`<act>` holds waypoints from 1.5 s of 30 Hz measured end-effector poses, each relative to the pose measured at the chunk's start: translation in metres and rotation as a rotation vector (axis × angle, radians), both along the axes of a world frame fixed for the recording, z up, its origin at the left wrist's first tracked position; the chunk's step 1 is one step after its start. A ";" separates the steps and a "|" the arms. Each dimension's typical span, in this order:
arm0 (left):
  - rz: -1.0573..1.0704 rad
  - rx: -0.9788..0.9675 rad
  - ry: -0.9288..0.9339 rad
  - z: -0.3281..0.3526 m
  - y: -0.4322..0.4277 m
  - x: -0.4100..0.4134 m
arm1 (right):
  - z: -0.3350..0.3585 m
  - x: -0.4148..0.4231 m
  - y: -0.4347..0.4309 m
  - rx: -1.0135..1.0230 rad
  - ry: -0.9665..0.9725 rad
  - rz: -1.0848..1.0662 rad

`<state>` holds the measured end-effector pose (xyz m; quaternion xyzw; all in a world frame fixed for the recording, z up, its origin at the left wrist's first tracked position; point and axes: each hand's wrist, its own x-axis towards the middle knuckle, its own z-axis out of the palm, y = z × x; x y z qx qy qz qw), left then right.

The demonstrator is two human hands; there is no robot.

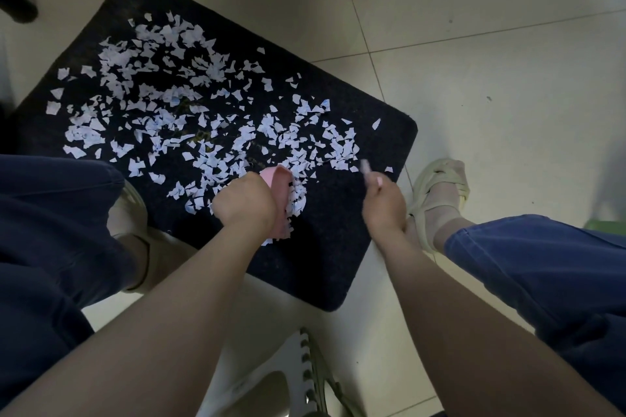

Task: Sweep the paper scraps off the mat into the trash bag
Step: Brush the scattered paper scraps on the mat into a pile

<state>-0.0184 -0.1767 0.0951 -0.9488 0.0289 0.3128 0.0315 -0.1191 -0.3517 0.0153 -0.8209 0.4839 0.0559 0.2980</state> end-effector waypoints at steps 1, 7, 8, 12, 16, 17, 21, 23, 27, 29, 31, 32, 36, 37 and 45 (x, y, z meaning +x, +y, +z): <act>0.000 0.002 0.003 -0.001 0.000 0.000 | 0.002 0.001 0.009 0.015 -0.058 0.090; 0.004 0.001 -0.011 -0.002 -0.001 -0.001 | 0.022 0.008 0.025 -0.018 -0.165 0.082; 0.001 0.005 -0.012 -0.003 0.000 0.000 | 0.024 0.007 0.020 -0.114 -0.143 0.012; 0.028 0.006 -0.007 -0.006 0.003 0.002 | 0.018 0.003 -0.014 -0.267 0.057 -0.212; 0.036 -0.011 -0.013 -0.006 0.002 0.001 | 0.001 0.000 -0.022 -0.042 -0.014 -0.104; 0.039 -0.019 -0.011 -0.005 0.001 0.001 | 0.002 0.001 -0.014 -0.016 -0.084 -0.031; 0.025 -0.007 -0.020 0.000 -0.002 0.000 | 0.010 0.009 0.009 -0.034 -0.195 -0.062; 0.014 0.009 -0.021 0.000 -0.003 -0.001 | 0.010 0.008 0.003 -0.144 -0.157 -0.171; 0.017 0.011 -0.007 -0.005 0.000 0.001 | 0.010 0.003 -0.017 -0.146 -0.045 -0.269; 0.021 0.009 -0.005 -0.005 0.001 0.001 | 0.009 0.004 -0.011 -0.052 -0.052 -0.146; 0.029 0.002 0.010 -0.003 0.000 0.001 | 0.006 0.006 0.003 0.005 -0.089 0.041; 0.030 0.003 0.016 -0.001 -0.001 0.001 | 0.003 0.007 0.012 0.013 -0.115 0.131; 0.026 0.008 0.008 0.005 -0.003 0.000 | 0.007 0.012 0.033 -0.016 -0.200 0.191; 0.021 0.007 0.003 0.004 -0.003 0.000 | 0.009 0.012 0.032 -0.081 -0.194 0.136; 0.032 -0.015 0.001 0.003 -0.002 0.000 | 0.015 0.009 0.009 0.013 -0.020 -0.030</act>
